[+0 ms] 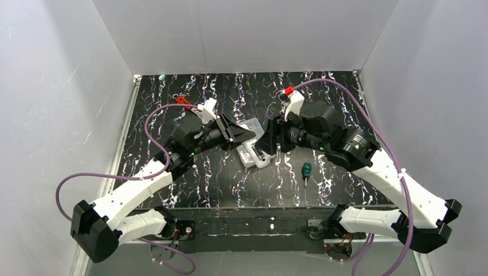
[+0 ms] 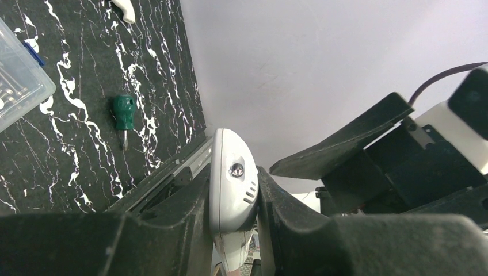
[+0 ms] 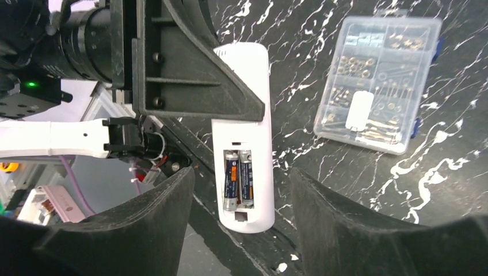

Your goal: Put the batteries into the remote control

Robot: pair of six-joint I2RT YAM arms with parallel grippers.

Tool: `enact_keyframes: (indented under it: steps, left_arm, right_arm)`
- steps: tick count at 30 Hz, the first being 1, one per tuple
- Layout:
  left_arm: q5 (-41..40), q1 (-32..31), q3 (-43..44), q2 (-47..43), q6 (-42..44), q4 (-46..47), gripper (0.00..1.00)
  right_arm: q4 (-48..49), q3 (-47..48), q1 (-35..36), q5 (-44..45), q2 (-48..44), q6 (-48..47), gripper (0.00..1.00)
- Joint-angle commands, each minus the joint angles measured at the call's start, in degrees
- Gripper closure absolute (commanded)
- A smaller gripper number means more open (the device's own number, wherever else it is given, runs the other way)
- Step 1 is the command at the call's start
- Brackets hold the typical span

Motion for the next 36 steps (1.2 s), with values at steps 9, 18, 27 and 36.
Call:
enact_keyframes:
  steps: [9, 18, 27, 36]
  left_arm:
    - [2.9, -0.2, 3.6, 0.2, -0.8, 5.7, 1.0]
    - [2.8, -0.2, 3.7, -0.1, -0.4, 5.4, 1.0]
    - [2.8, -0.2, 3.5, 0.0, -0.2, 5.9, 1.0]
    - [2.4, -0.2, 3.2, -0.5, 0.2, 5.8, 1.0]
  right_arm:
    - [11.6, -11.9, -3.7, -9.5, -5.4, 12.6, 0.26]
    - [16.6, -16.9, -6.5, -14.7, -7.9, 16.2, 0.3]
    - [22.3, -21.3, -9.1, -19.5, -9.5, 19.7, 0.34]
    - [23.6, -22.9, -10.5, -21.5, -10.3, 20.7, 0.46]
